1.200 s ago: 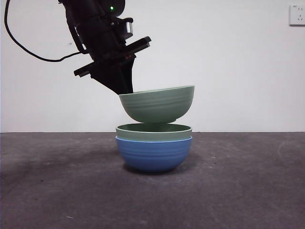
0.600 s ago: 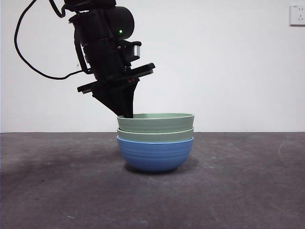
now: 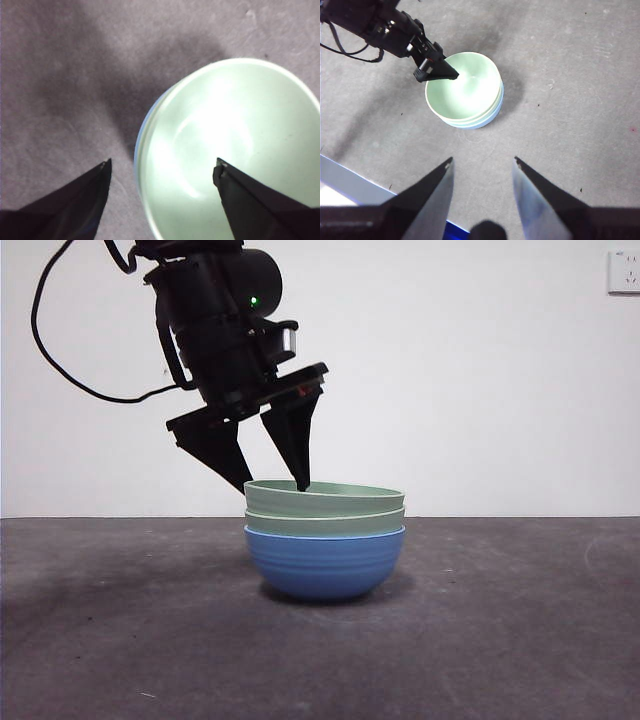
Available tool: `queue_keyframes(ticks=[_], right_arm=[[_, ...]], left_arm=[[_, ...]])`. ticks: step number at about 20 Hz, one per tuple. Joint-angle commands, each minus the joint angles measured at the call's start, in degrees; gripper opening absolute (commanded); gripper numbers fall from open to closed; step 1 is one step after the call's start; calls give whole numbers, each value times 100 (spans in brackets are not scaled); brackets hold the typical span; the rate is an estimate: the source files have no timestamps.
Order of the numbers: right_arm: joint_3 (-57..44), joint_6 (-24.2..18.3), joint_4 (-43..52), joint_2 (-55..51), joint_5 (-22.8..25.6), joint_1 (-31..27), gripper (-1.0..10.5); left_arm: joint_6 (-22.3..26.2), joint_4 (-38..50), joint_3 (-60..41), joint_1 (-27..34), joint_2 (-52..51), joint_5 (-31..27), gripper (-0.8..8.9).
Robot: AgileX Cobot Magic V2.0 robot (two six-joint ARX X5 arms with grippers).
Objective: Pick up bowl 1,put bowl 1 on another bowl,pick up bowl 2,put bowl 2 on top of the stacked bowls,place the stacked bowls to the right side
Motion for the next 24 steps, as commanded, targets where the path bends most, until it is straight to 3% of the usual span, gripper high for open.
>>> queue_keyframes(ticks=[1, 14, 17, 18, 24], right_arm=[[-37, 57, 22, 0, 17, 9, 195], [-37, 55, -11, 116, 17, 9, 211], [-37, 55, 201, 496, 15, 9, 457], [-37, 52, 304, 678, 11, 9, 486], [-35, 57, 1158, 2186, -24, 9, 486]], left_arm=[[68, -7, 17, -20, -83, 20, 347], [77, -343, 17, 9, -542, -22, 348], [101, -555, 17, 66, -1012, -24, 347], [101, -625, 17, 79, -1222, -31, 347], [120, -1047, 17, 66, -2789, -26, 347]])
